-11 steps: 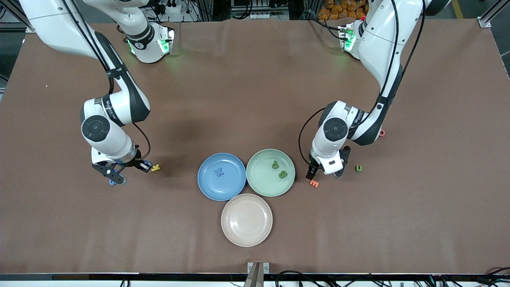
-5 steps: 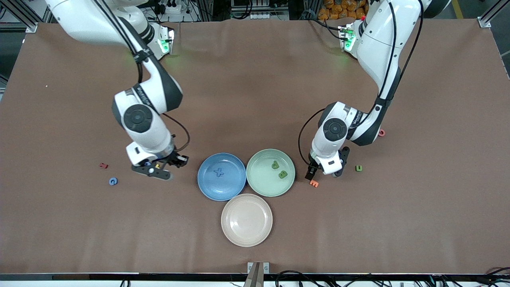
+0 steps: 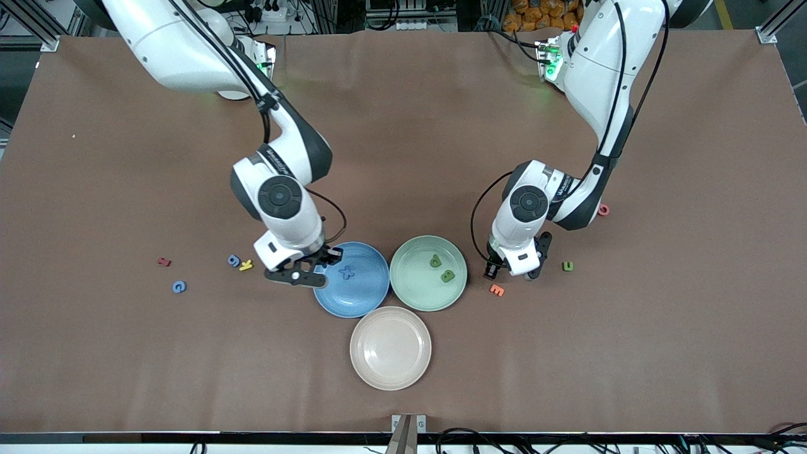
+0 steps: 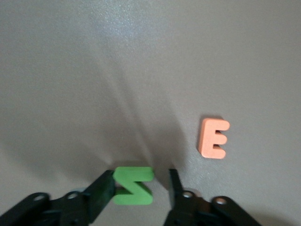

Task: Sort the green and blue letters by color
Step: 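Drop the E on the blue plate while the left gripper drops N on green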

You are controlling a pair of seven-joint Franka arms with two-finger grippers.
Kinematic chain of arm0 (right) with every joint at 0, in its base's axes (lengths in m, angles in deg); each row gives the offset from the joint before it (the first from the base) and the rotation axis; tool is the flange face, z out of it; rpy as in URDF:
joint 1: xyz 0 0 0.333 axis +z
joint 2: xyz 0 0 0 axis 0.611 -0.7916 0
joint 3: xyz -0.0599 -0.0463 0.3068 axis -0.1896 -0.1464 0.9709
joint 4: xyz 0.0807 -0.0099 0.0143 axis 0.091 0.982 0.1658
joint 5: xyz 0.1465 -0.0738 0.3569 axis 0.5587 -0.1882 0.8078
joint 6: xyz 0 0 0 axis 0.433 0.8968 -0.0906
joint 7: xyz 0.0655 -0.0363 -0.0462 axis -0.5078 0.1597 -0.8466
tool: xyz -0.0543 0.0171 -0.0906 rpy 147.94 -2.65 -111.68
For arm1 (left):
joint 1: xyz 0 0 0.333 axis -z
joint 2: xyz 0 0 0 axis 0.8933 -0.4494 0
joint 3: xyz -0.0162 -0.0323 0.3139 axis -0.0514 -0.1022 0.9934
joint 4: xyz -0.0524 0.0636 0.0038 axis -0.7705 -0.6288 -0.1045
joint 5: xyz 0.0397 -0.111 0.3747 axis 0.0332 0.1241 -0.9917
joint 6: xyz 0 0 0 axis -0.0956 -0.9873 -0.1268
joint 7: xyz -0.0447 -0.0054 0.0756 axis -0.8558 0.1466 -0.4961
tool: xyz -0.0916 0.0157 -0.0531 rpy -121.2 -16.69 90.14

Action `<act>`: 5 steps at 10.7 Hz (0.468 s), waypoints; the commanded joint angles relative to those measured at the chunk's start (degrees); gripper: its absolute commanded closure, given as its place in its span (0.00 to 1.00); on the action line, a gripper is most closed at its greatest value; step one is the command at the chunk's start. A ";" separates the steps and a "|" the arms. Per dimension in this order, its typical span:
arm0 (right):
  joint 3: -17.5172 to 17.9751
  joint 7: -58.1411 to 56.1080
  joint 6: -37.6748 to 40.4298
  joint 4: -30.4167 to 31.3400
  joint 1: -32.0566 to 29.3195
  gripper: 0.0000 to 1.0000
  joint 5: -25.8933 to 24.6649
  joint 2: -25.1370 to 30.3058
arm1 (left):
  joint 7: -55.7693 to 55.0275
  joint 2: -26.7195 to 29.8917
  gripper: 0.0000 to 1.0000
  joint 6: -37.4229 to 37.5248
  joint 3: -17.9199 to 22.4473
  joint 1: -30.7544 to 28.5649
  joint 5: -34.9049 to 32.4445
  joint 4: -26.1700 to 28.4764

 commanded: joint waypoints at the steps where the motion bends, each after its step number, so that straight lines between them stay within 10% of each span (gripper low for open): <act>1: -1.99 0.08 0.35 -5.64 3.35 1.00 -1.84 -5.57 | -1.34 -0.03 1.00 -0.76 0.28 0.64 -0.40 0.85; 4: -2.17 0.17 -0.09 -10.29 4.23 1.00 -1.93 -9.70 | -0.99 0.76 1.00 -0.76 0.28 0.03 -0.40 0.41; 5: -2.17 0.17 -0.88 -10.65 4.23 0.80 -1.93 -10.41 | -0.64 1.89 1.00 -0.68 0.28 -0.24 -0.40 0.41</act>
